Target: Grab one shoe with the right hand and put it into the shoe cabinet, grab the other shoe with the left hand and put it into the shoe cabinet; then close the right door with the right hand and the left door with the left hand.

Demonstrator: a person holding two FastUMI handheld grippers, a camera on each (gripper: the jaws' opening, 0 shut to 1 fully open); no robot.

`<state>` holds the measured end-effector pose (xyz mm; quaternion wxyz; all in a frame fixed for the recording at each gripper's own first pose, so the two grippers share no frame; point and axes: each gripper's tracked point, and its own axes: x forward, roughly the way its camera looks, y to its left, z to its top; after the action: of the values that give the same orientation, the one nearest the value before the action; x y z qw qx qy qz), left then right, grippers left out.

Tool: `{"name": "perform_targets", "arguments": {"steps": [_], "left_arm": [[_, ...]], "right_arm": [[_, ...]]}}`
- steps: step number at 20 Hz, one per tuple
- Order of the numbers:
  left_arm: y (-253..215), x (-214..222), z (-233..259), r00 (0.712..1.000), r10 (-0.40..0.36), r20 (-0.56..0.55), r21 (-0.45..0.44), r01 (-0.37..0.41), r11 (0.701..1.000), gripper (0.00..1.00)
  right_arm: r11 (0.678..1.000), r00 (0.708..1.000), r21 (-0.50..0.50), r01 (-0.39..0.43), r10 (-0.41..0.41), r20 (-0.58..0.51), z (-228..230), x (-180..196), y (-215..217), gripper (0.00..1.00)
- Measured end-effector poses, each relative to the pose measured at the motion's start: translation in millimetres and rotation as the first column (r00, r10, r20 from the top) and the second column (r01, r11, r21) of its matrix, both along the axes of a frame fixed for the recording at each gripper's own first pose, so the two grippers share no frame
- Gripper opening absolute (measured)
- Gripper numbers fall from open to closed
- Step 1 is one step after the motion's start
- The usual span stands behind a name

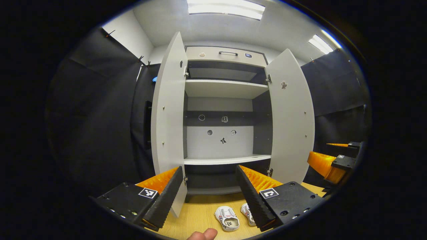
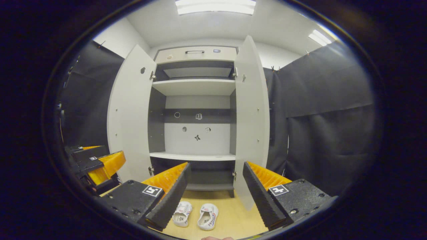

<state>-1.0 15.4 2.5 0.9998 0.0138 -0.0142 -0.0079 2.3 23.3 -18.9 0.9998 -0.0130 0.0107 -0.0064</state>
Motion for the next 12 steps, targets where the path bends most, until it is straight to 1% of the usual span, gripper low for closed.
{"name": "perform_targets", "arguments": {"steps": [4,8,12], "left_arm": [[3,0,-5,1.0,0.0,-0.011,0.0,0.0,1.0,0.95],[6,3,-13,1.0,0.002,-0.026,0.001,-0.002,1.0,0.95],[11,7,-20,0.999,0.008,-0.04,-0.011,-0.009,1.0,0.95]], "right_arm": [[1.0,0.999,-0.001,0.001,-0.001,-0.042,-20,9,3,1.0],[1.0,0.994,-0.014,0.004,-0.005,-0.108,-54,22,4,1.0],[1.0,0.987,0.0,-0.003,0.003,-0.161,-87,35,6,1.0]]}}
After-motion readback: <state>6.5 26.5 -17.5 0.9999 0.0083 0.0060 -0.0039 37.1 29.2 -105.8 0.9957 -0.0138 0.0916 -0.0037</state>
